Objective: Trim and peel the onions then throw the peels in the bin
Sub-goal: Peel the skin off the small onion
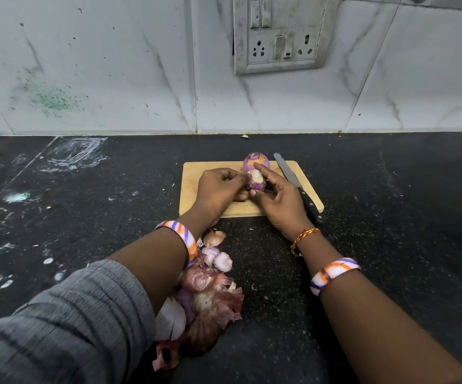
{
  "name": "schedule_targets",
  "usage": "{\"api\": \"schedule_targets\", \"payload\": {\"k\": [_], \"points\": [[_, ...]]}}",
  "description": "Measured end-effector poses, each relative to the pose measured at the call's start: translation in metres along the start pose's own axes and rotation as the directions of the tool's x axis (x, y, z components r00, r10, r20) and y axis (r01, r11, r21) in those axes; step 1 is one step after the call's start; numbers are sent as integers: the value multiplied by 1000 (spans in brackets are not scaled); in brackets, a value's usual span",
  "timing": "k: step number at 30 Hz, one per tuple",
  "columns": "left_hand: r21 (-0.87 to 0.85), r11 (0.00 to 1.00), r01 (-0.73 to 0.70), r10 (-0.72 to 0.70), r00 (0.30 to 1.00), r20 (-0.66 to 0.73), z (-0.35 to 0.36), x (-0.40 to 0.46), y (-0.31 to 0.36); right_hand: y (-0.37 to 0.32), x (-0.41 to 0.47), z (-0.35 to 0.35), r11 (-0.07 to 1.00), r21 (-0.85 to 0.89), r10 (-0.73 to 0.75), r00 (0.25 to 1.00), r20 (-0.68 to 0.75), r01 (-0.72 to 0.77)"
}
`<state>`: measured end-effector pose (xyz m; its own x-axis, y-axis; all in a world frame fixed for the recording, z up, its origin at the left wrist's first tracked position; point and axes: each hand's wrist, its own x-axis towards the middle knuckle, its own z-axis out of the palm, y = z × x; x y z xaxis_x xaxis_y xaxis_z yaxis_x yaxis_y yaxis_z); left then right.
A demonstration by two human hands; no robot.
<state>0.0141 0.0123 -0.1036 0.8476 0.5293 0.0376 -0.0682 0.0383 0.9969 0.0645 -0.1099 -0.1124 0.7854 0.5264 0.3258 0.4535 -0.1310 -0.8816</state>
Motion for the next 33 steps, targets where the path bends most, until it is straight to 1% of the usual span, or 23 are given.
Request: {"api": "schedule_targets", "payload": {"k": [3, 7, 16, 22, 25, 28, 31, 33], "points": [[68, 997, -22, 23, 1000, -13, 0, 0, -1, -2, -1, -1, 1000, 21, 0, 1000, 23, -1], [74, 997, -15, 18, 999, -33, 0, -1, 1, -2, -1, 0, 998, 70, -2, 1000, 31, -1], [71, 997, -31, 34, 999, -40, 0, 0, -2, -2, -2, -2, 995, 100, -11, 999, 39, 7], [107, 993, -58, 64, 996, -55, 0, 1, -4, -1, -2, -1, 990, 139, -11, 999, 48, 4], [88, 995, -45, 52, 996, -74, 0, 2, -4, -2, -1, -1, 982, 188, 10, 999, 38, -17], [15, 1000, -9, 10, 998, -69, 0, 2, -2, 0, 1, 0, 976, 216, 31, 999, 9, -32], [-37, 999, 1, -3, 999, -37, 1, 2, -1, 2, 2, 0, 978, 207, 26, 1000, 6, -27], [-26, 999, -19, 19, 1000, 2, 0, 1, -1, 3, 2, 0, 981, 192, 9, 1000, 15, -12]]}}
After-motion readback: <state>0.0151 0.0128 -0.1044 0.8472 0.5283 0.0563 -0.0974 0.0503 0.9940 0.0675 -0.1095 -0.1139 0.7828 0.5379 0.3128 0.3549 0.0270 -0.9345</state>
